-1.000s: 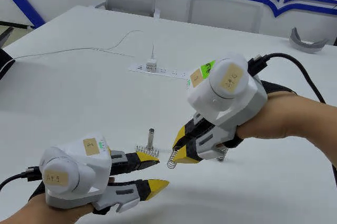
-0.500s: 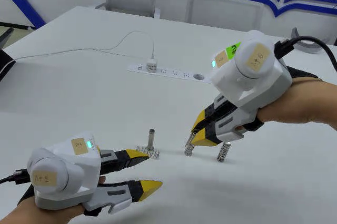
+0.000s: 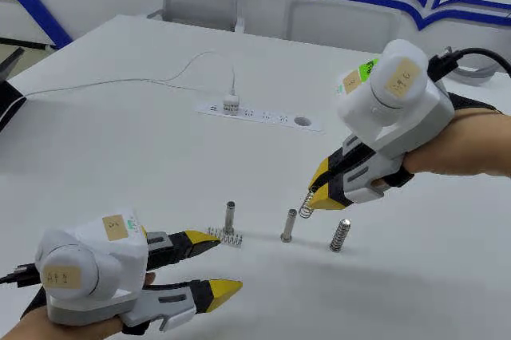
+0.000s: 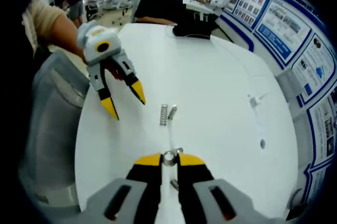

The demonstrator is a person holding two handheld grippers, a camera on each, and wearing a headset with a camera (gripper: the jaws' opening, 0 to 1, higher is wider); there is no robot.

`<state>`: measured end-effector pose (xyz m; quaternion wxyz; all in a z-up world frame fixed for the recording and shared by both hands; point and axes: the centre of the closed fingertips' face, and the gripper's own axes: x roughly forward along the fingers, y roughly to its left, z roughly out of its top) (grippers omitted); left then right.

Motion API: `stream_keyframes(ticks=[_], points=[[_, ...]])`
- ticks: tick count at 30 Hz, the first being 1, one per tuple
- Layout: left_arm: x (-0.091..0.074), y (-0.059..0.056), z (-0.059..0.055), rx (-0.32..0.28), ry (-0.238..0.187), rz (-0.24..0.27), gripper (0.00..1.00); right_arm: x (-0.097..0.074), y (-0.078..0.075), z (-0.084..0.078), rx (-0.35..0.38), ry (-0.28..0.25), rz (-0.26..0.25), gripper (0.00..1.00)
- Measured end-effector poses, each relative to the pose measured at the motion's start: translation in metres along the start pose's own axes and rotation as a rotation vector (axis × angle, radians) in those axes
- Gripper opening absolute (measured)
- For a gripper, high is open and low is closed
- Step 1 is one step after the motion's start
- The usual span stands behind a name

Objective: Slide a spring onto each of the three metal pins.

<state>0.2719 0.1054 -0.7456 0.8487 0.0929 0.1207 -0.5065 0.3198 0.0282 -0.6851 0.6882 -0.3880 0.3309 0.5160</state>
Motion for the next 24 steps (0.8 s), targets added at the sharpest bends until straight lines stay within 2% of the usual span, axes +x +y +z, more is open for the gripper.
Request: stream_keyframes(ticks=[11,24], points=[[-0.003,0.001,0.0,-0.007,-0.002,0.008,0.39,0.019,-0.011,-0.002,0.015,0.026,-0.009,0.12],[-0.005,0.003,-0.003,-0.017,-0.001,0.015,0.4,0.034,-0.016,-0.005,0.049,0.043,0.015,0.12]])
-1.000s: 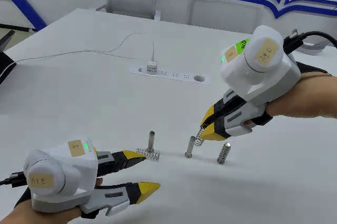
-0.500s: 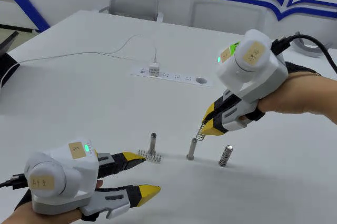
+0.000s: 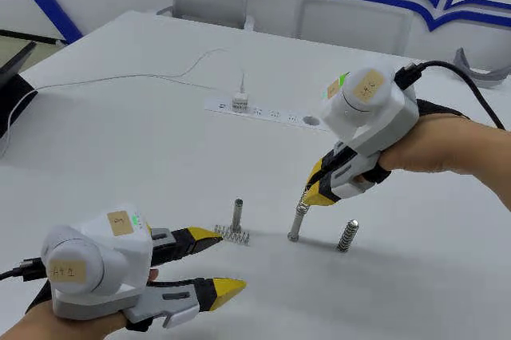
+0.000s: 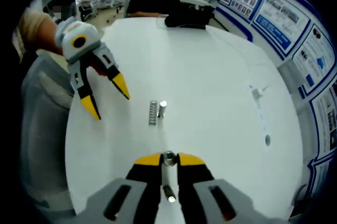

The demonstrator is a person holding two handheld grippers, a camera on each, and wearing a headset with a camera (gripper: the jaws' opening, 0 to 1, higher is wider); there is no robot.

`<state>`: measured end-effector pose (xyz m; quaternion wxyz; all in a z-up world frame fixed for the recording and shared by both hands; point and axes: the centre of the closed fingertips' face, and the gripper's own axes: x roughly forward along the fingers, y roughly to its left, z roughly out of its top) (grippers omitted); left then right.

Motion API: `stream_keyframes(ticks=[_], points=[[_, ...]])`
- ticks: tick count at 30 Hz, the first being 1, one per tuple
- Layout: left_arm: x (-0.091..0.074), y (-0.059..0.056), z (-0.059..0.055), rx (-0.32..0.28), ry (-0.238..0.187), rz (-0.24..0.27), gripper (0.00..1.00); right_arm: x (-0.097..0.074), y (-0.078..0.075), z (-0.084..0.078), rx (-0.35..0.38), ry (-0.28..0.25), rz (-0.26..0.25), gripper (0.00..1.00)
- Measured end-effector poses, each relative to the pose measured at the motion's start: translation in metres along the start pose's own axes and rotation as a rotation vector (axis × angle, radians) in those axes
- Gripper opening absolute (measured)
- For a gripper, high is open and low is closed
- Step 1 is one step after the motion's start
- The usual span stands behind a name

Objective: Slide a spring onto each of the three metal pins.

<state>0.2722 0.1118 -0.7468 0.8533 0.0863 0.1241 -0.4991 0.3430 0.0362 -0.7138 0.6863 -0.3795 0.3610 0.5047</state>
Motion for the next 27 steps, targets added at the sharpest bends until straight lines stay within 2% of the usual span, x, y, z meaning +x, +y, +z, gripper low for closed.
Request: stream_keyframes(ticks=[16,27], points=[[-0.002,0.001,-0.002,-0.004,0.001,0.004,0.4,0.022,-0.001,-0.008,0.003,0.049,0.022,0.12],[-0.001,0.0,-0.003,-0.007,0.001,0.003,0.4,0.041,0.004,-0.017,0.017,0.086,0.043,0.12]])
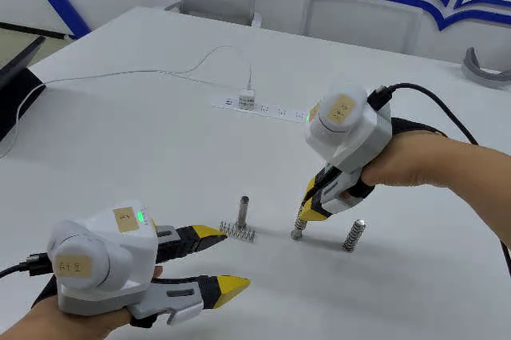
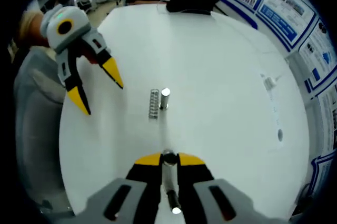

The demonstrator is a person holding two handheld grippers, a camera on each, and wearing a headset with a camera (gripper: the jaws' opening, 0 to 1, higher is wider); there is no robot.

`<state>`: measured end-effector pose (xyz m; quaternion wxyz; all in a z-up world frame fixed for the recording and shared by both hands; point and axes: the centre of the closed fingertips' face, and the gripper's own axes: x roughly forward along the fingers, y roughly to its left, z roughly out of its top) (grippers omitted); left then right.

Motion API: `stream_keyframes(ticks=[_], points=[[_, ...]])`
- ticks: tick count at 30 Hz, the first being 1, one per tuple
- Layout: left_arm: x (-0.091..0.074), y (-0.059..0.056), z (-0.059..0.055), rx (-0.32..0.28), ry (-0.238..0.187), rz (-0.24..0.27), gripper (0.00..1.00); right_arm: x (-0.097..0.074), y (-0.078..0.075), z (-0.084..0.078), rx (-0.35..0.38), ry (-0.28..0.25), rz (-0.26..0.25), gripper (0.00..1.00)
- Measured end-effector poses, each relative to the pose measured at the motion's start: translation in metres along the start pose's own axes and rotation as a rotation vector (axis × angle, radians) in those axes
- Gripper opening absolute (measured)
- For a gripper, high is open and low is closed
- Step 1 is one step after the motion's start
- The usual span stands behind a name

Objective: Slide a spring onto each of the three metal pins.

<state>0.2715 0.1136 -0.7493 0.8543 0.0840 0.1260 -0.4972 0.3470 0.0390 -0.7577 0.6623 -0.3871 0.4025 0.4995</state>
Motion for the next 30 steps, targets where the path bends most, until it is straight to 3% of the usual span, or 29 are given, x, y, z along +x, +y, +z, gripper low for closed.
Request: stream_keyframes(ticks=[8,30], points=[[0.0,0.0,0.0,0.001,0.002,-0.001,0.4,0.007,0.001,-0.006,0.0,0.022,0.001,0.12],[-0.001,0.001,0.0,-0.001,0.003,0.006,0.4,0.013,0.0,-0.01,0.029,-0.008,-0.011,0.13]])
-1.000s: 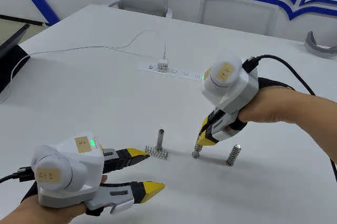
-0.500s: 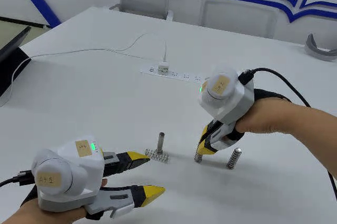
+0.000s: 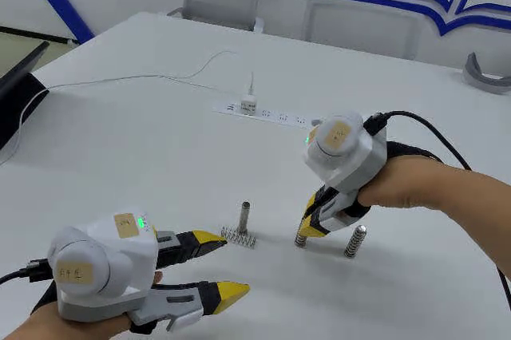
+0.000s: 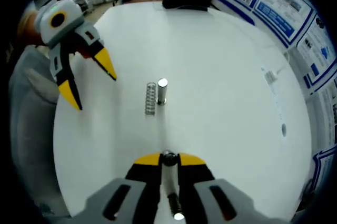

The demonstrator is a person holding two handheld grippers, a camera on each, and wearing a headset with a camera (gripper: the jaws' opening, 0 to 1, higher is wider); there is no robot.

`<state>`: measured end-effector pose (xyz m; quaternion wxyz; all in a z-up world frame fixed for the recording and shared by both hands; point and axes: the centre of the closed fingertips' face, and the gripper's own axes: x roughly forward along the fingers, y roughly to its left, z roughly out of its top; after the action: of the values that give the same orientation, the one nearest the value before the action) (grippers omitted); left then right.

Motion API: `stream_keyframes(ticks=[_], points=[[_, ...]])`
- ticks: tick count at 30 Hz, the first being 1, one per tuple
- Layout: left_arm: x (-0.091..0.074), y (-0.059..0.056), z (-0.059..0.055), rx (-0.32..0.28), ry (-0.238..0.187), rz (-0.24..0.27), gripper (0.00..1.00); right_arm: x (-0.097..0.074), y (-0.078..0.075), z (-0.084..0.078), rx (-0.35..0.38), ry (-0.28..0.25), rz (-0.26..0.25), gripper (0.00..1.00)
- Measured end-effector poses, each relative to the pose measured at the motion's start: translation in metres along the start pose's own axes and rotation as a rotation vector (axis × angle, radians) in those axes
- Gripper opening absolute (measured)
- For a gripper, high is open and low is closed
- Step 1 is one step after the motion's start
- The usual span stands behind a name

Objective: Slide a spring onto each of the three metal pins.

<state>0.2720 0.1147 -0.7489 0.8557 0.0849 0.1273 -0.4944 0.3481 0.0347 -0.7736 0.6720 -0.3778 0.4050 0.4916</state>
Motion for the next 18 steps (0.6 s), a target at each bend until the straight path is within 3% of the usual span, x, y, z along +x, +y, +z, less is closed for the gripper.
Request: stream_keyframes(ticks=[9,18], points=[[0.0,0.0,0.0,0.0,-0.001,0.001,0.4,-0.001,0.003,-0.002,0.005,-0.008,-0.002,0.18],[0.001,0.001,0.0,0.001,0.0,0.003,0.4,-0.015,0.004,0.022,-0.018,-0.07,-0.03,0.21]])
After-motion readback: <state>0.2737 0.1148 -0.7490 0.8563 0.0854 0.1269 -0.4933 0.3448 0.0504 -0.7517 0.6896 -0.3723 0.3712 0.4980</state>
